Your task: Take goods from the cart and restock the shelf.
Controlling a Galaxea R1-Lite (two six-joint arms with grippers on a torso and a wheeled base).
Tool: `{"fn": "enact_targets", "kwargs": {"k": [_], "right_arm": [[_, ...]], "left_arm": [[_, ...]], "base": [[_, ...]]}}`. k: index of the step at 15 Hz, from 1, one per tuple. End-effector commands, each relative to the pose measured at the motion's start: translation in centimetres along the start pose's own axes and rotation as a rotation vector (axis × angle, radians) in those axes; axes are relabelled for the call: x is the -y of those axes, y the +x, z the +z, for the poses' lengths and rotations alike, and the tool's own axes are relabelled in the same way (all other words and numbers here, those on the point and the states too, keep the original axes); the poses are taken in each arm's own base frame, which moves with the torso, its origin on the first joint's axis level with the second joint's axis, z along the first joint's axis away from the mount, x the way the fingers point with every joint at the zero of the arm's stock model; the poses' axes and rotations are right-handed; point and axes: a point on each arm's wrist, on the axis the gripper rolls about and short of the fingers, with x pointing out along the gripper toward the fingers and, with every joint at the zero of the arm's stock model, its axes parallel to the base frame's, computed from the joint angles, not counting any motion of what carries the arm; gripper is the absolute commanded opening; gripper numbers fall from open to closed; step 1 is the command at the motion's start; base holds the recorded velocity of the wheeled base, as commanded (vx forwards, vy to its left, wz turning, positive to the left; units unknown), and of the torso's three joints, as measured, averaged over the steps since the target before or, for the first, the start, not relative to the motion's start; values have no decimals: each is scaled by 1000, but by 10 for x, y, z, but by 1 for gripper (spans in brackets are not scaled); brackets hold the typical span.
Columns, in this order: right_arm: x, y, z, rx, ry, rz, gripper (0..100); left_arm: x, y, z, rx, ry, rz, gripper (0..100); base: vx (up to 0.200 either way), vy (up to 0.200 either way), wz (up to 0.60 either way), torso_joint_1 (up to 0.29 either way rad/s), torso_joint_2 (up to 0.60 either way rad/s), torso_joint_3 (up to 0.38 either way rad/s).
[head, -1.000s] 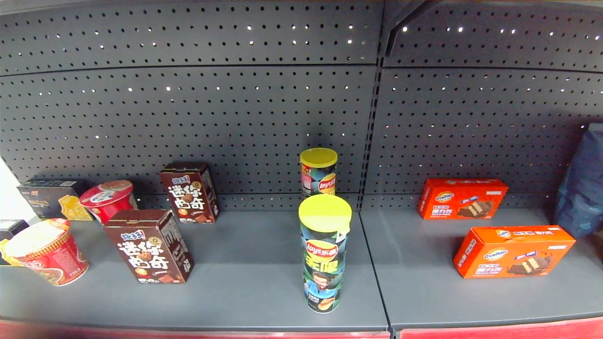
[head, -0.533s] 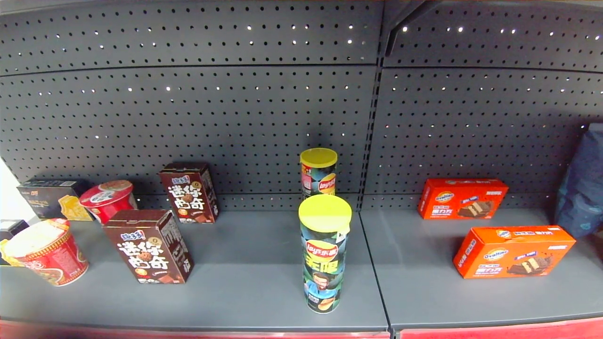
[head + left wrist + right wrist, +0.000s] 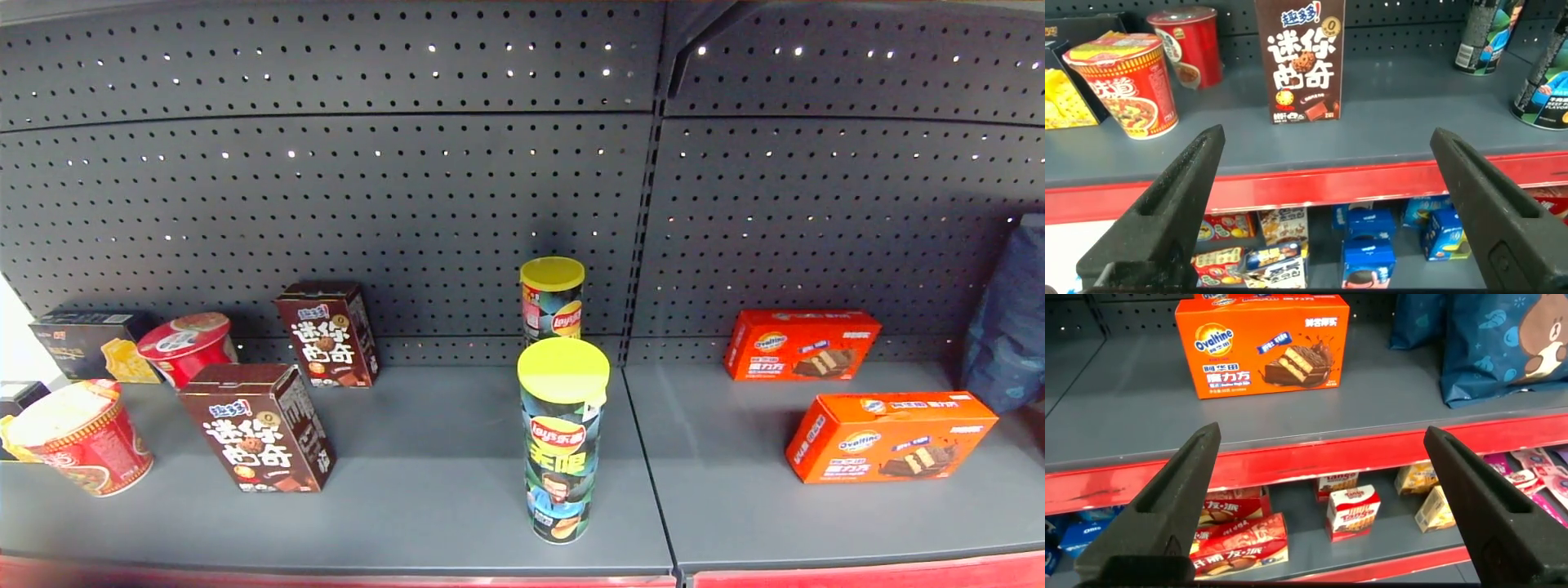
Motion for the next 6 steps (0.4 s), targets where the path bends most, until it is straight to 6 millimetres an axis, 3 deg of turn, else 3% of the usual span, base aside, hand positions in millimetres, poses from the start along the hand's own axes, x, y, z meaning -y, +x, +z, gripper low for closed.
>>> {"fn": "enact_targets", "kwargs": {"k": [1, 6], "right_arm": [[0, 0, 0, -1, 1, 0, 100], [0, 0, 0, -1, -1, 5, 100]], "left_arm": [[0, 0, 0, -1, 1, -1, 100], [0, 0, 0, -1, 1, -7, 100]], "base": [[0, 0, 0, 0, 0, 0], [0, 0, 0, 0, 0, 0]]}}
